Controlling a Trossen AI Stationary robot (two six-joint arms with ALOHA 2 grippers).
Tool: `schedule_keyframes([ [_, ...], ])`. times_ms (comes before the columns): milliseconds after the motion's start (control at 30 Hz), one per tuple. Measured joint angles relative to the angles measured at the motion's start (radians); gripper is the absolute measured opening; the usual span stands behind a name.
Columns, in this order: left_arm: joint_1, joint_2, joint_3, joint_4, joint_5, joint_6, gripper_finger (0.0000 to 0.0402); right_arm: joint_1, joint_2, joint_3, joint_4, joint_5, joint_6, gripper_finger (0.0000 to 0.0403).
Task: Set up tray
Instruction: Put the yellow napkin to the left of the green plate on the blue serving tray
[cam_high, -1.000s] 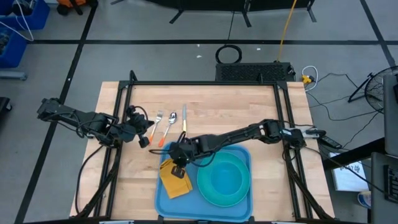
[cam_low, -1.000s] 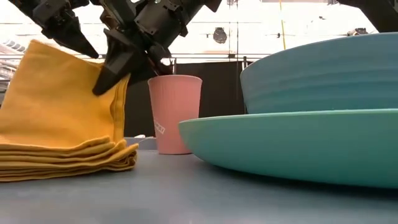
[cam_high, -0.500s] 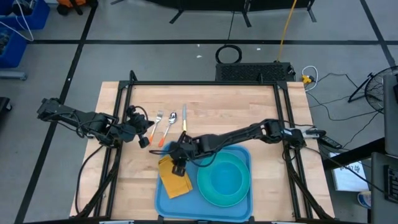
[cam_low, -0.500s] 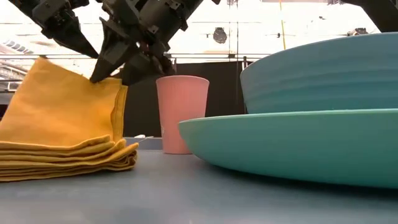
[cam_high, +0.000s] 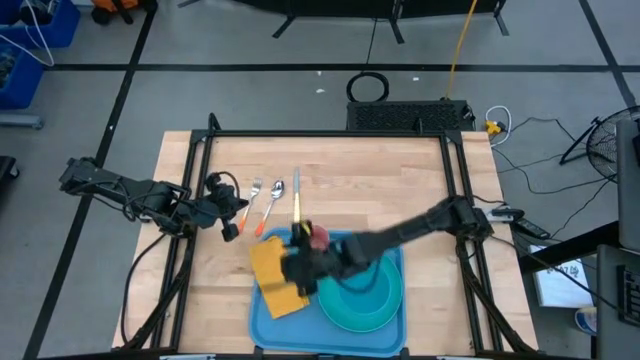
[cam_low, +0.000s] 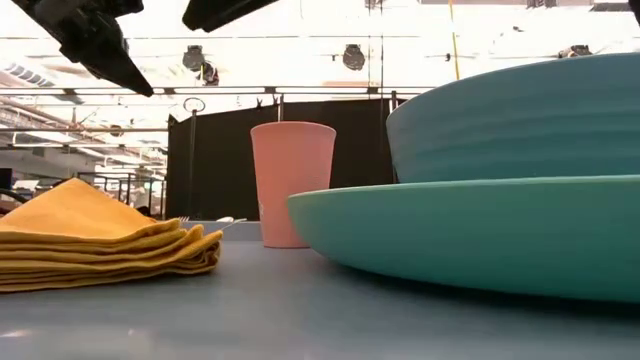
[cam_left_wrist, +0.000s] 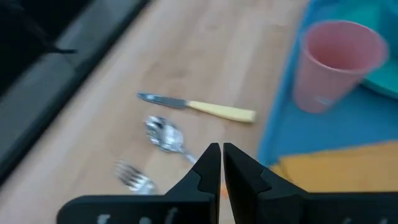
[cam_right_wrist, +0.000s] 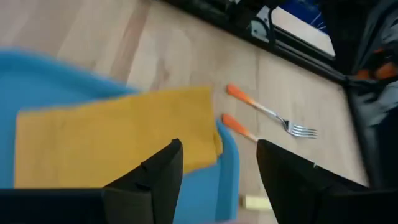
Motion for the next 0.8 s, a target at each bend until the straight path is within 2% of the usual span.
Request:
schedule_keyframes([
  [67, -0.017, 0.012, -0.009, 0.019, 0.044, 0.002, 0.0024, 0.042, -0.005, -0.001, -0.056, 0.057, -0.01, 0.0176],
  [133, -0.047, 0.028, -0.028, 0.053, 0.088, 0.022, 0.0024, 0.073, -0.027, -0.014, -0.083, 0.055, -0.03, 0.0148],
  [233, -0.112, 0.086, -0.07, 0.157, 0.13, 0.021, 0.0024, 0.11, -0.094, -0.095, -0.043, 0.05, -0.025, 0.008],
  [300, -0.168, 0.149, -0.095, 0.229, 0.136, 0.003, 0.0024, 0.126, -0.152, -0.187, 0.001, 0.047, -0.016, 0.0027],
  [333, -0.196, 0.188, -0.103, 0.256, 0.132, -0.012, 0.0024, 0.13, -0.188, -0.247, 0.033, 0.048, -0.013, 0.0014],
  [467, -0.292, 0.368, -0.087, 0.344, 0.057, -0.082, 0.0024, 0.142, -0.365, -0.52, 0.213, 0.104, 0.013, 0.0006],
  [567, -0.339, 0.511, -0.025, 0.36, -0.006, -0.089, 0.0024, 0.142, -0.524, -0.756, 0.424, 0.097, -0.013, 0.0002],
  [633, -0.357, 0.586, 0.024, 0.355, -0.038, -0.071, 0.0024, 0.136, -0.638, -0.911, 0.577, 0.045, -0.04, 0.0001],
  [800, -0.372, 0.7, 0.138, 0.315, -0.06, -0.063, 0.0035, 0.06, -0.895, -1.242, 0.929, -0.236, -0.051, 0.0001],
])
